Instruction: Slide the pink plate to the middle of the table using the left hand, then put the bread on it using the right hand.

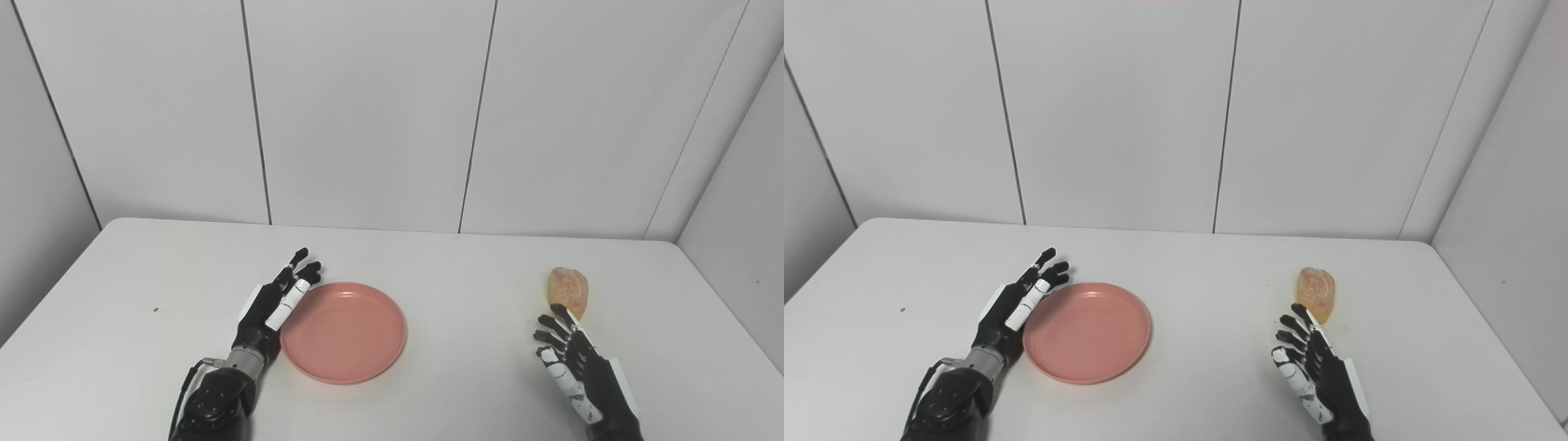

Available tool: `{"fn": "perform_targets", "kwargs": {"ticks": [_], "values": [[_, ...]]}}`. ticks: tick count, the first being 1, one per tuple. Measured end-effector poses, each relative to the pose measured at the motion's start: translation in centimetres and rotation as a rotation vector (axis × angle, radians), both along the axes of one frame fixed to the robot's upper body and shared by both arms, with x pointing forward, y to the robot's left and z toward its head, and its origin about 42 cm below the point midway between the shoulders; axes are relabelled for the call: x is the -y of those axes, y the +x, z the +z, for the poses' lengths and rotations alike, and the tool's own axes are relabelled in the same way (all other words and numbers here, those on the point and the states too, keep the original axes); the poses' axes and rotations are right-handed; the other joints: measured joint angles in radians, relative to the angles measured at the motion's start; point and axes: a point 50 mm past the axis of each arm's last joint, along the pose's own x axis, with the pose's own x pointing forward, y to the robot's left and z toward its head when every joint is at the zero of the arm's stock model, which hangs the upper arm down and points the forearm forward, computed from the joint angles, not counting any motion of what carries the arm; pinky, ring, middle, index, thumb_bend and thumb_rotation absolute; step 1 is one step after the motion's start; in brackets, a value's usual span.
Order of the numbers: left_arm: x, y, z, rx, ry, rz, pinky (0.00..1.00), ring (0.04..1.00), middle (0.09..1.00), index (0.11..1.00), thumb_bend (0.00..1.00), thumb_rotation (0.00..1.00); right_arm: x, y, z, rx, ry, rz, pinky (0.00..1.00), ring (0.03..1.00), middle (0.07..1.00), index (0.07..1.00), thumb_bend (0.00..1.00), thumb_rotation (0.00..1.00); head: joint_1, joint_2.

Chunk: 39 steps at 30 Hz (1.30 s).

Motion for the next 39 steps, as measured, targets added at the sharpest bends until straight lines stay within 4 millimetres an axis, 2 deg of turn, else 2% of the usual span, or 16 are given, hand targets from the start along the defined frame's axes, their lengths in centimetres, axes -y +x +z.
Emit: {"fn": "perform_targets", "kwargs": {"ticks": [12, 15, 17, 20, 21, 23, 29, 39], "values": [[1.7, -0.3, -0.1, -0.007, -0.006, 0.030, 0.86, 0.881, 0.881, 0.941, 0.79, 0.69, -1.1, 0.0, 0.0, -0.013, -0.003, 0.000, 0.72, 0.799, 0.860, 0.909, 0.74, 0.79, -0.065, 0.017], [1.8, -0.3, 0.0, -0.006, -0.003, 0.030, 0.88, 0.888, 0.889, 0.946, 0.78, 0.69, -1.6, -0.1, 0.0, -0.019, -0.002, 0.007, 0.72, 0.796, 0.859, 0.910, 0.75, 0.80, -0.107, 0.020], [1.7, -0.3, 0.0, -0.009, -0.002, 0.028, 0.88, 0.893, 0.896, 0.948, 0.75, 0.70, -2.0, -0.1, 0.0, -0.021, -0.003, 0.010, 0.72, 0.796, 0.857, 0.909, 0.75, 0.80, -0.155, 0.032], [1.5, -0.4, 0.1, -0.016, 0.003, 0.021, 0.88, 0.890, 0.890, 0.944, 0.74, 0.69, -2.7, 0.0, 0.0, -0.024, -0.005, 0.007, 0.72, 0.799, 0.857, 0.910, 0.75, 0.80, -0.179, 0.040], [1.4, -0.4, 0.2, -0.019, 0.001, 0.020, 0.88, 0.888, 0.888, 0.947, 0.74, 0.69, -2.9, 0.0, 0.0, -0.030, -0.004, 0.007, 0.72, 0.799, 0.856, 0.911, 0.75, 0.79, -0.180, 0.040], [1.2, -0.5, 0.2, -0.024, 0.003, 0.019, 0.88, 0.886, 0.885, 0.950, 0.76, 0.69, -3.4, 0.0, 0.0, -0.041, 0.000, 0.004, 0.72, 0.798, 0.857, 0.913, 0.75, 0.79, -0.230, 0.044], [0.1, -0.4, 0.3, -0.026, 0.001, -0.010, 0.88, 0.897, 0.898, 0.962, 0.77, 0.71, -4.8, -0.1, 0.0, -0.049, 0.017, 0.012, 0.73, 0.805, 0.861, 0.912, 0.76, 0.79, -0.279, 0.049], [-0.1, -0.4, 0.1, -0.024, 0.010, -0.034, 0.87, 0.883, 0.886, 0.947, 0.76, 0.70, -5.2, 0.0, 0.0, -0.048, 0.017, 0.008, 0.71, 0.801, 0.855, 0.909, 0.77, 0.79, -0.267, 0.046]]}}
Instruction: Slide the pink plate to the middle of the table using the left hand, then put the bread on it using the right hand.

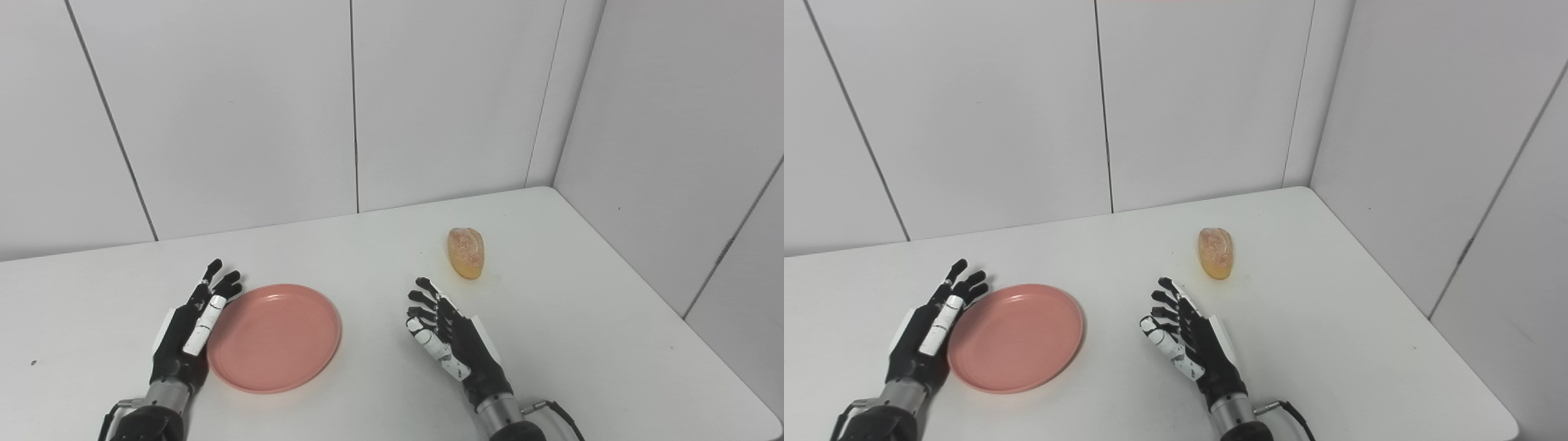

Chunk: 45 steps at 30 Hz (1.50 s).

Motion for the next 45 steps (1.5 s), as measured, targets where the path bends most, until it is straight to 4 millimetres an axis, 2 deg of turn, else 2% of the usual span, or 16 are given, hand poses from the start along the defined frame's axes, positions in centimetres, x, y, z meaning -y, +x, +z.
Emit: {"fn": "perform_targets", "kwargs": {"ticks": [7, 13, 16, 21, 24, 32, 36, 37, 40, 45], "values": [[0.1, 0.0, 0.0, 0.000, 0.000, 0.000, 0.87, 0.890, 0.896, 0.952, 0.77, 0.70, 0.1, 0.0, 0.0, 0.005, -0.045, -0.014, 0.66, 0.764, 0.827, 0.886, 0.78, 0.77, 0.014, -0.011], [0.2, 0.0, 0.0, 0.002, -0.006, 0.004, 0.86, 0.887, 0.891, 0.950, 0.77, 0.70, 0.1, -0.4, 1.1, 0.022, -0.265, -0.077, 0.60, 0.738, 0.801, 0.879, 0.84, 0.62, 0.028, -0.028], [0.2, 0.0, 0.0, 0.004, -0.006, 0.006, 0.85, 0.890, 0.892, 0.952, 0.76, 0.70, 0.6, -0.6, 3.0, 0.073, -0.364, -0.125, 0.58, 0.724, 0.798, 0.872, 0.86, 0.57, 0.032, -0.032], [0.1, 0.0, -0.2, 0.011, -0.005, 0.007, 0.86, 0.895, 0.895, 0.955, 0.77, 0.70, 1.2, -0.2, 6.3, 0.193, -0.541, -0.166, 0.57, 0.704, 0.800, 0.860, 0.89, 0.56, 0.038, -0.040], [0.1, 0.1, -0.2, 0.012, -0.007, 0.007, 0.86, 0.894, 0.893, 0.955, 0.77, 0.70, 1.5, 0.3, 7.9, 0.231, -0.601, -0.185, 0.61, 0.718, 0.817, 0.865, 0.88, 0.56, 0.038, -0.043], [0.2, 0.2, -0.1, 0.013, -0.006, 0.002, 0.87, 0.895, 0.896, 0.956, 0.76, 0.71, 2.5, 2.8, 11.6, 0.346, -0.720, -0.194, 0.63, 0.763, 0.840, 0.873, 0.88, 0.53, 0.041, -0.052], [0.2, 0.3, -0.2, 0.012, -0.004, -0.003, 0.86, 0.897, 0.896, 0.954, 0.74, 0.71, 3.7, 4.3, 13.1, 0.404, -0.875, -0.206, 0.62, 0.760, 0.831, 0.864, 0.88, 0.57, 0.044, -0.055], [0.2, 0.3, -0.2, 0.012, -0.004, -0.003, 0.87, 0.898, 0.897, 0.955, 0.74, 0.71, 3.8, 4.6, 13.4, 0.413, -0.907, -0.204, 0.65, 0.777, 0.830, 0.836, 0.90, 0.57, 0.045, -0.055], [0.2, 0.4, -0.1, 0.013, -0.003, -0.005, 0.88, 0.899, 0.900, 0.956, 0.74, 0.71, 4.6, 6.4, 14.0, 0.430, -1.075, -0.198, 0.68, 0.798, 0.829, 0.810, 0.91, 0.57, 0.045, -0.055], [0.2, 0.4, -0.1, 0.014, -0.004, -0.010, 0.88, 0.905, 0.903, 0.953, 0.73, 0.72, 6.6, 9.9, 14.6, 0.401, -1.249, -0.199, 0.72, 0.820, 0.832, 0.803, 0.95, 0.55, 0.048, -0.063]]}}
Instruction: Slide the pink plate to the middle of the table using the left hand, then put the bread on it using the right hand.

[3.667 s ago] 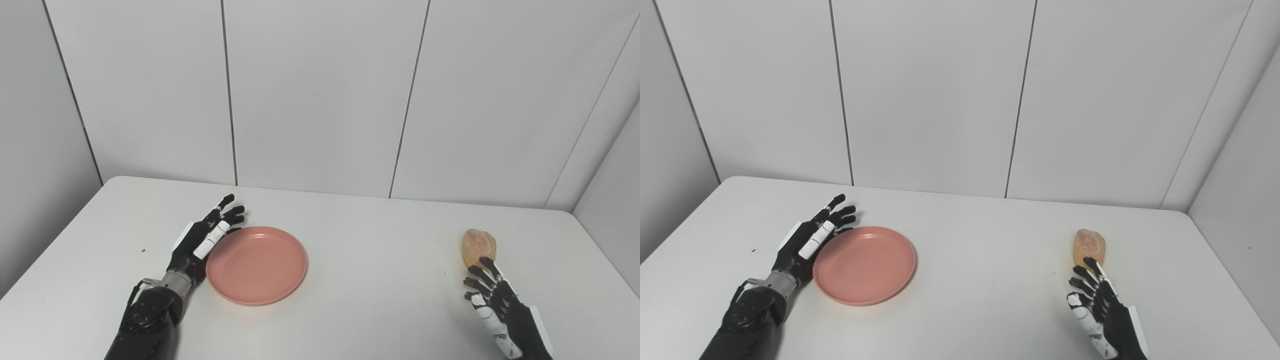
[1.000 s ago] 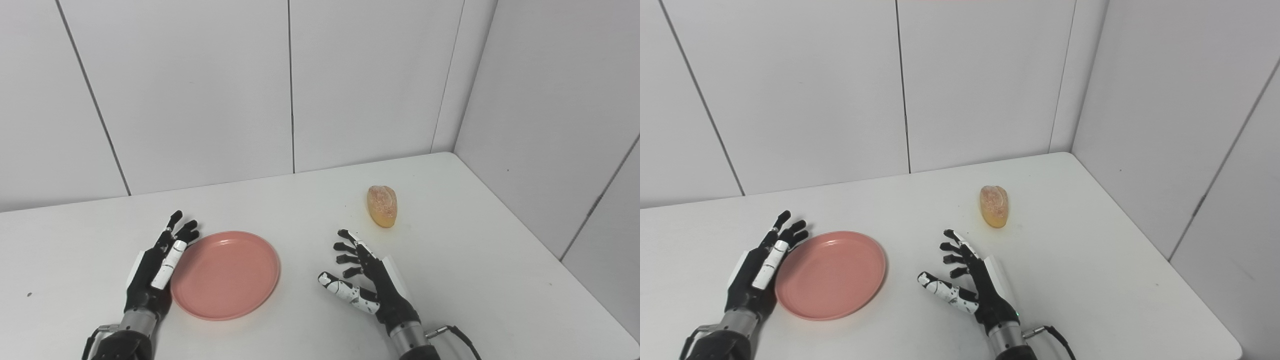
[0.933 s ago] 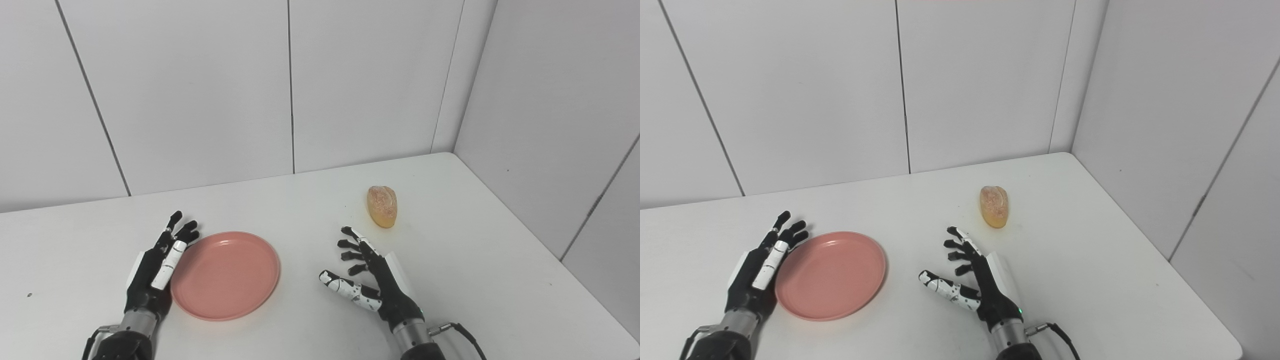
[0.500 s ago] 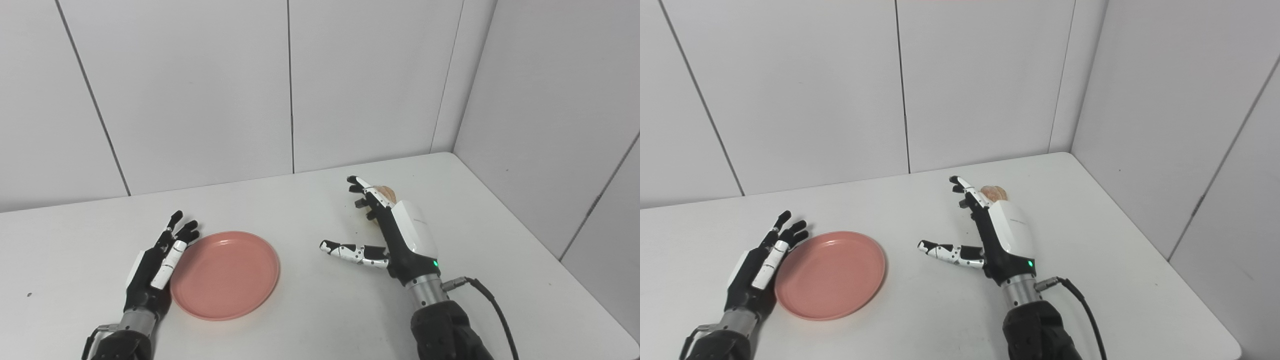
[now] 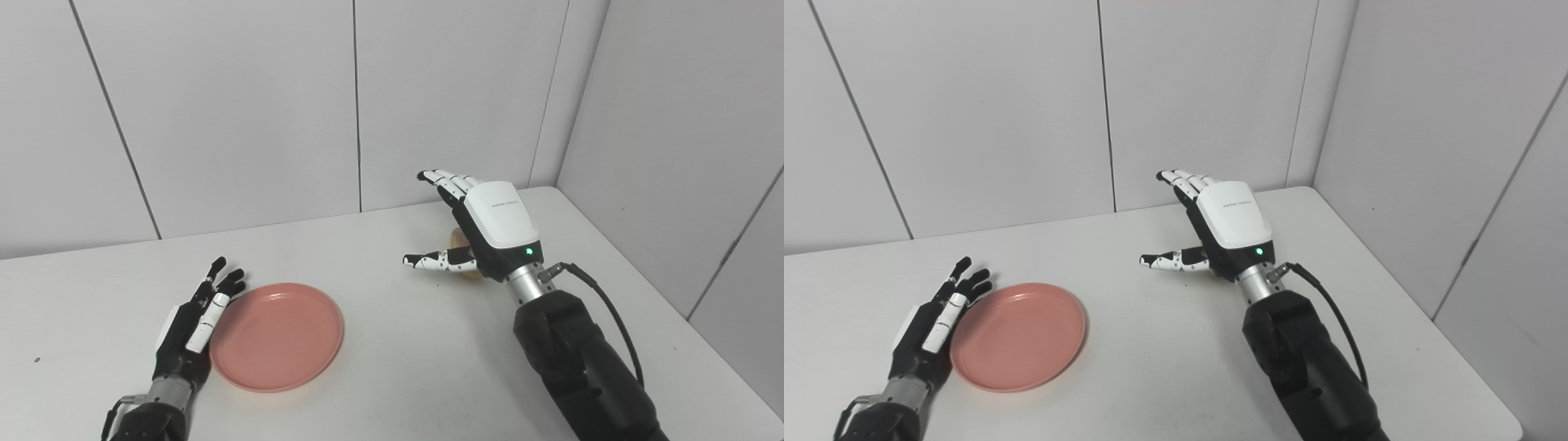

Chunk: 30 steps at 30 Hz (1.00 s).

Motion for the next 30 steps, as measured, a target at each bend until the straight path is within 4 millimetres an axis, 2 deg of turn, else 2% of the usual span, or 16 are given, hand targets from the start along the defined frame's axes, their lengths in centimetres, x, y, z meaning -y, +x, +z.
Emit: {"fn": "perform_targets", "kwargs": {"ticks": [5, 10, 13, 18, 19, 23, 30], "values": [[0.0, 0.0, 0.0, 0.000, -0.001, -0.001, 0.87, 0.904, 0.902, 0.964, 0.73, 0.72, 1.2, 1.8, 0.5, -0.040, -0.030, -0.023, 0.72, 0.813, 0.829, 0.804, 0.96, 0.52, 0.005, -0.002], [0.0, 0.1, 0.0, 0.000, -0.003, -0.003, 0.87, 0.908, 0.905, 0.964, 0.72, 0.72, 1.7, 3.4, 0.5, -0.096, -0.045, -0.061, 0.62, 0.796, 0.830, 0.810, 0.96, 0.54, 0.005, -0.003], [0.1, 0.2, 0.0, 0.000, -0.008, -0.003, 0.87, 0.906, 0.903, 0.962, 0.72, 0.72, 1.5, 3.9, 0.7, -0.118, -0.044, -0.128, 0.49, 0.725, 0.811, 0.812, 0.95, 0.56, 0.008, -0.008], [0.1, 0.3, 0.0, 0.002, -0.007, -0.005, 0.86, 0.908, 0.906, 0.967, 0.71, 0.72, 0.5, 5.1, 0.5, -0.154, -0.042, -0.258, 0.42, 0.651, 0.793, 0.826, 0.96, 0.61, 0.012, -0.008], [0.1, 0.3, 0.0, 0.002, -0.007, -0.005, 0.87, 0.909, 0.906, 0.968, 0.71, 0.73, 0.1, 5.3, 0.4, -0.163, -0.045, -0.276, 0.38, 0.608, 0.769, 0.825, 0.97, 0.61, 0.012, -0.008], [0.1, 0.3, 0.0, 0.003, -0.007, -0.005, 0.87, 0.907, 0.906, 0.966, 0.72, 0.73, -0.3, 6.3, -0.2, -0.210, -0.060, -0.345, 0.36, 0.567, 0.741, 0.816, 0.97, 0.65, 0.015, -0.009], [0.1, 0.3, 0.1, 0.003, -0.008, -0.005, 0.87, 0.908, 0.906, 0.961, 0.72, 0.72, 0.1, 7.5, -0.8, -0.288, -0.075, -0.411, 0.28, 0.443, 0.666, 0.805, 0.95, 0.64, 0.015, -0.012]]}}
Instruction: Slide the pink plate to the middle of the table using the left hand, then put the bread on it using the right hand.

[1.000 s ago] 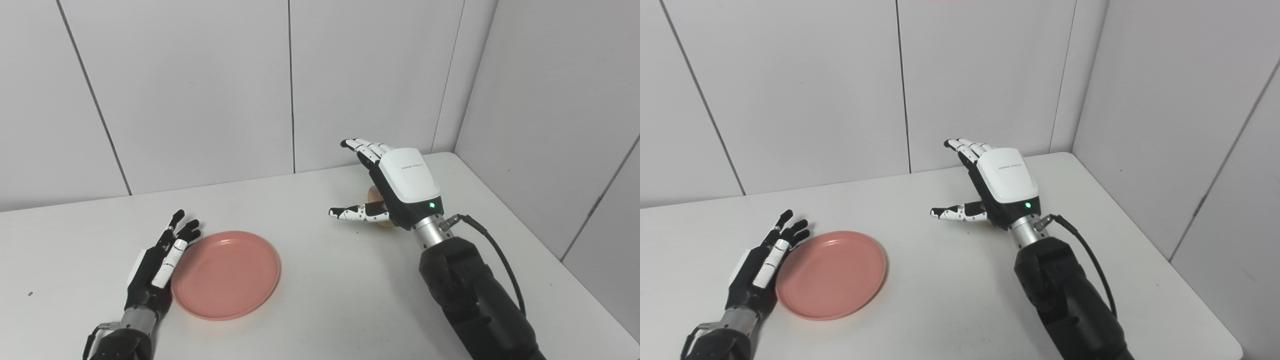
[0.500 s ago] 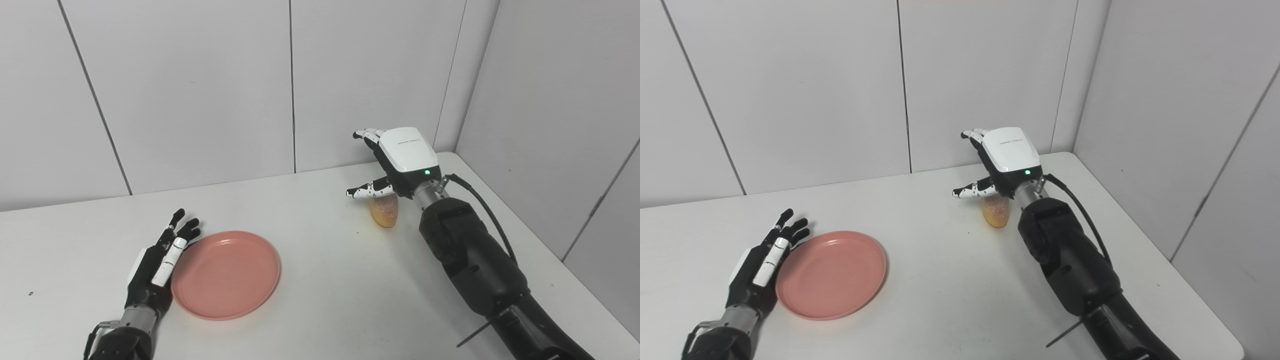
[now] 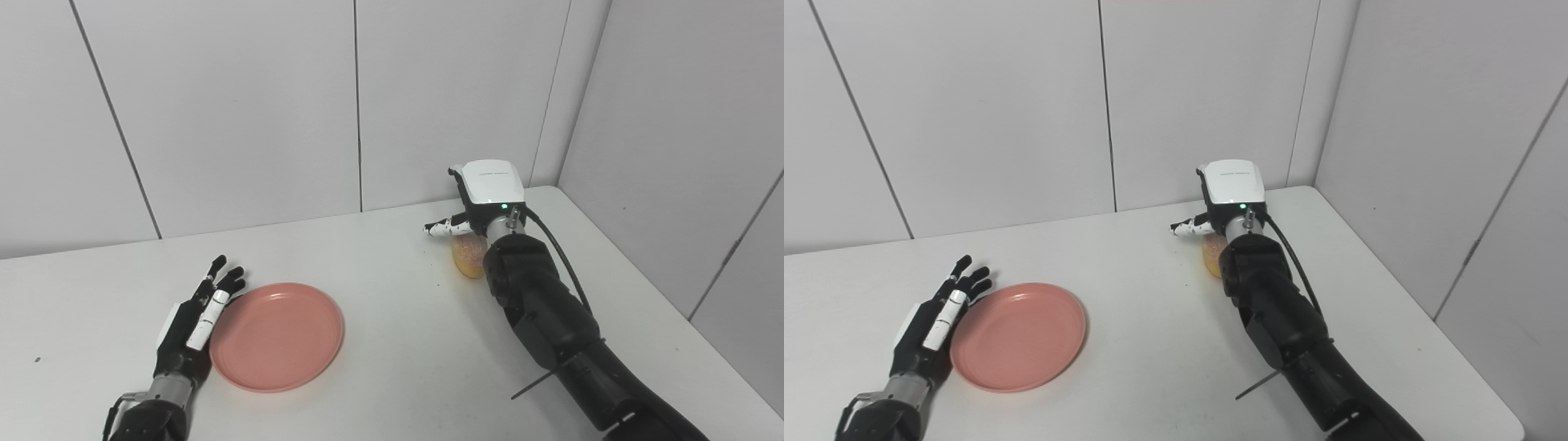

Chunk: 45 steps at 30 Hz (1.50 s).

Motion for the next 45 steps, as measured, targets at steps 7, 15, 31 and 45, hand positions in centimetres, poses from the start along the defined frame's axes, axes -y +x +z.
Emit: {"fn": "perform_targets", "kwargs": {"ticks": [7, 15, 31, 45], "values": [[0.0, 0.0, 0.0, -0.001, -0.005, -0.002, 0.87, 0.912, 0.909, 0.965, 0.71, 0.71, 0.0, 0.3, -1.1, -0.123, -0.002, -0.036, 0.29, 0.454, 0.668, 0.791, 0.93, 0.65, 0.002, 0.002], [0.0, 0.0, 0.0, 0.000, -0.010, -0.008, 0.87, 0.908, 0.905, 0.963, 0.73, 0.71, 0.4, 1.2, -2.2, -0.216, -0.023, -0.085, 0.25, 0.386, 0.570, 0.815, 0.93, 0.66, 0.000, 0.006], [-0.1, -0.4, 0.1, -0.006, -0.002, -0.008, 0.87, 0.910, 0.911, 0.967, 0.71, 0.72, 1.9, 1.8, -3.3, -0.319, 0.018, -0.144, 0.29, 0.450, 0.622, 0.877, 0.95, 0.65, 0.008, 0.015], [-0.1, -0.4, 0.1, -0.008, -0.001, -0.009, 0.87, 0.905, 0.908, 0.959, 0.72, 0.71, 1.6, 1.4, -3.7, -0.402, 0.013, -0.128, 0.52, 0.678, 0.750, 0.802, 0.91, 0.66, 0.008, 0.017]]}}
